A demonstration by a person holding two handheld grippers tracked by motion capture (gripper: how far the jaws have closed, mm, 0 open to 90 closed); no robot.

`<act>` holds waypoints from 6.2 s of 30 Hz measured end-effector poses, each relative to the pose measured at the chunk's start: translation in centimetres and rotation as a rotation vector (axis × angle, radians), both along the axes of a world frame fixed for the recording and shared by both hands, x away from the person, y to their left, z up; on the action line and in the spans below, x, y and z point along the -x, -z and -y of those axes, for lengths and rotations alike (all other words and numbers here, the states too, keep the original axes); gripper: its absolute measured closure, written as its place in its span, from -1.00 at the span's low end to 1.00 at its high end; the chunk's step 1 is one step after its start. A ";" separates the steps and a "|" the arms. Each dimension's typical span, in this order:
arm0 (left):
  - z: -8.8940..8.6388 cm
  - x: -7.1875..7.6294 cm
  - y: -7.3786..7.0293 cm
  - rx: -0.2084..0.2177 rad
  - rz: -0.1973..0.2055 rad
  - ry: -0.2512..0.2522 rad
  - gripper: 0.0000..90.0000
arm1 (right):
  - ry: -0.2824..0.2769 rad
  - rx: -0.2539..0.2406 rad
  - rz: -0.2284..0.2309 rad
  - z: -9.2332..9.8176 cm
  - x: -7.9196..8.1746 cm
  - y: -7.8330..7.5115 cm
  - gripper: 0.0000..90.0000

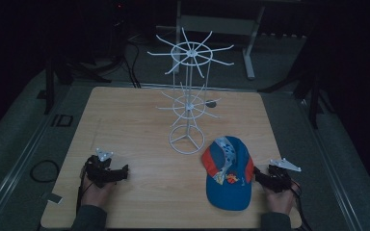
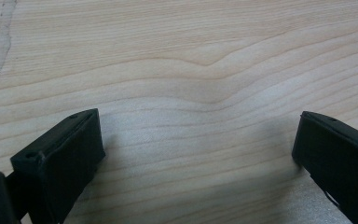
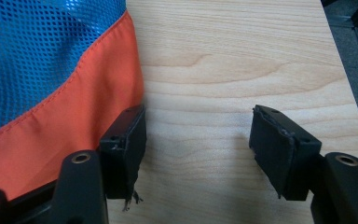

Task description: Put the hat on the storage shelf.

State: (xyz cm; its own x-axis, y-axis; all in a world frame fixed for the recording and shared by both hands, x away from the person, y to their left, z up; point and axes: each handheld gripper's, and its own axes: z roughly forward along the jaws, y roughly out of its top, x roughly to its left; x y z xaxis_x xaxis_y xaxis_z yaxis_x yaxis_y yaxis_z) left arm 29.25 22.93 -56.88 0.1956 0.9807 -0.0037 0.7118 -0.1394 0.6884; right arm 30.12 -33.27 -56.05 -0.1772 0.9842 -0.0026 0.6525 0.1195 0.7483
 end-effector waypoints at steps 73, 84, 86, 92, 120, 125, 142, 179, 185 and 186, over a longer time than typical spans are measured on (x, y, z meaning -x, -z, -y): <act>0.3 0.0 0.0 0.001 -0.002 0.002 -0.95 | -0.282 0.015 -0.142 -6.4 -1.0 -9.5 -0.48; 0.3 0.0 0.0 0.000 -0.002 0.006 -0.95 | -0.246 0.021 -0.179 -7.6 -2.5 -9.0 -0.47; 0.3 0.0 0.0 0.000 -0.002 0.007 -0.95 | -0.246 0.024 -0.190 -7.8 -2.7 -8.9 -0.47; 0.4 0.0 0.0 0.001 -0.001 0.006 -0.95 | -0.237 0.022 -0.218 -8.3 -3.3 -8.3 -0.35; 0.4 0.0 0.0 0.004 0.000 0.008 -0.95 | -0.213 0.012 -0.415 -9.4 -5.4 -6.0 0.03; 0.4 0.0 0.0 0.005 0.000 0.008 -0.95 | -0.209 0.014 -0.437 -9.4 -5.7 -5.9 0.15; 0.4 0.0 0.0 0.006 0.001 0.013 -0.95 | -0.265 0.050 -0.430 -9.4 -5.7 -6.4 0.97; 0.5 0.0 0.0 0.009 0.004 0.012 -0.95 | -0.343 0.044 -0.183 -7.6 -4.8 -12.2 0.97; 0.5 0.0 0.0 0.008 0.003 0.013 -0.95 | -0.350 0.030 -0.155 -7.4 -4.9 -13.2 0.97; 0.5 0.0 0.0 0.008 0.003 0.013 -0.95 | -0.350 0.030 -0.149 -7.3 -4.9 -13.3 0.97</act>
State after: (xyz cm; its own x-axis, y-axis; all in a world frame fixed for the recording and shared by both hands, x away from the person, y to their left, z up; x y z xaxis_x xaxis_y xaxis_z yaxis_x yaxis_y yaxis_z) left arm 29.29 22.43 -56.90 0.2086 0.9779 -0.0104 0.7079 -0.1436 0.6916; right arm 35.05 -25.93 -42.77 -0.5029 0.8641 0.0205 0.6697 0.3745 0.6413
